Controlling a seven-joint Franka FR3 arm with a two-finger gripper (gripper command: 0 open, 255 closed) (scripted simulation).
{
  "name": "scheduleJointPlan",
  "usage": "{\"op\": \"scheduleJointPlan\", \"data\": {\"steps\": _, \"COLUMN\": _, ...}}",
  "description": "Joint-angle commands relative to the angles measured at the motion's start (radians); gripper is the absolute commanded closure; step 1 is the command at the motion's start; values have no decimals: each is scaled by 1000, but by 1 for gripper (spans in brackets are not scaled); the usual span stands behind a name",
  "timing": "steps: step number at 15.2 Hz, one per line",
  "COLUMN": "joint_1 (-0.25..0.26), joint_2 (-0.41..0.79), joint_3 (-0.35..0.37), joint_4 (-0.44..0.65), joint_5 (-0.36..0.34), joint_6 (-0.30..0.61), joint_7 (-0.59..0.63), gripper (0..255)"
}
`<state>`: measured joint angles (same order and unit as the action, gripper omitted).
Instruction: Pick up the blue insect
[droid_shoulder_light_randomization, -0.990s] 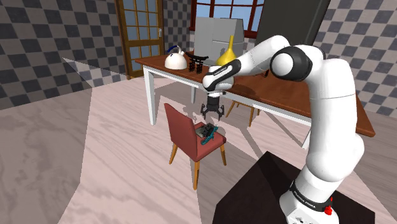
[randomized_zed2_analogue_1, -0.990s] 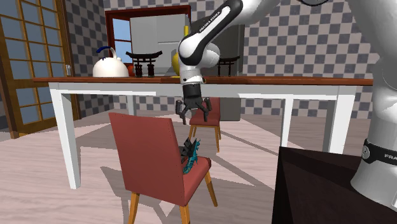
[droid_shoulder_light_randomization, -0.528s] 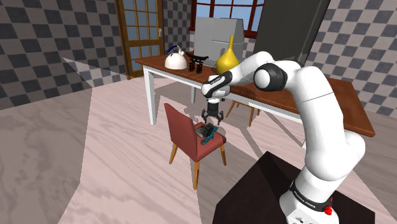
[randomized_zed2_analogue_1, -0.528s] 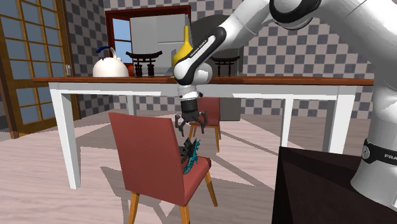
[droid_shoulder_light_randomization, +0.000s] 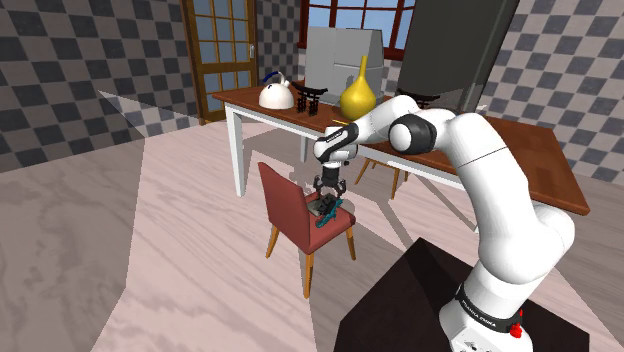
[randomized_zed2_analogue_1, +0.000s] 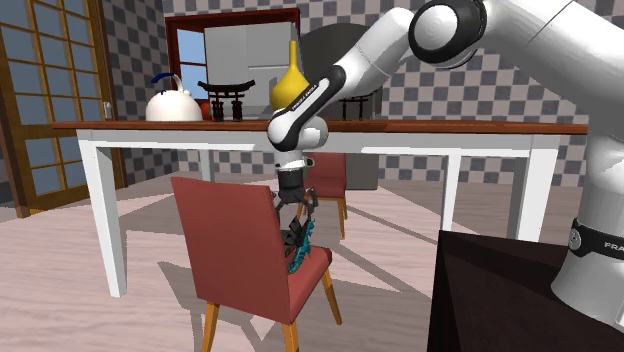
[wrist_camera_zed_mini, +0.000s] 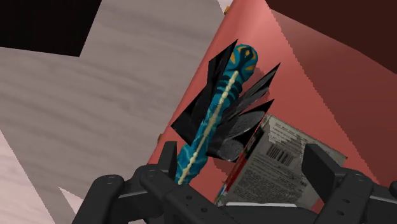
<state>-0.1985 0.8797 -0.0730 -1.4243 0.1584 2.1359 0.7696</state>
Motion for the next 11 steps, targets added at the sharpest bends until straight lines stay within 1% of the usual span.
{"op": "scheduleJointPlan", "data": {"steps": 1, "joint_1": -18, "joint_2": 42, "joint_3": -5, "joint_4": 18, "joint_5": 1, "joint_6": -53, "joint_7": 0, "gripper": 0}}
{"op": "scheduleJointPlan", "data": {"steps": 3, "joint_1": -20, "joint_2": 48, "joint_3": -2, "joint_4": 20, "joint_5": -1, "joint_6": -49, "joint_7": 1, "gripper": 0}}
{"op": "scheduleJointPlan", "data": {"steps": 4, "joint_1": -19, "joint_2": 19, "joint_3": -2, "joint_4": -30, "joint_5": 0, "joint_6": -28, "joint_7": -3, "gripper": 255}}
{"op": "scheduleJointPlan", "data": {"steps": 5, "joint_1": -21, "joint_2": 11, "joint_3": -3, "joint_4": -29, "joint_5": -1, "joint_6": -36, "joint_7": -4, "gripper": 255}}
{"op": "scheduleJointPlan", "data": {"steps": 7, "joint_1": -18, "joint_2": -11, "joint_3": -3, "joint_4": -67, "joint_5": 0, "joint_6": -20, "joint_7": -5, "gripper": 255}}
{"op": "scheduleJointPlan", "data": {"steps": 11, "joint_1": -17, "joint_2": -24, "joint_3": -4, "joint_4": -78, "joint_5": -1, "joint_6": -22, "joint_7": -5, "gripper": 255}}
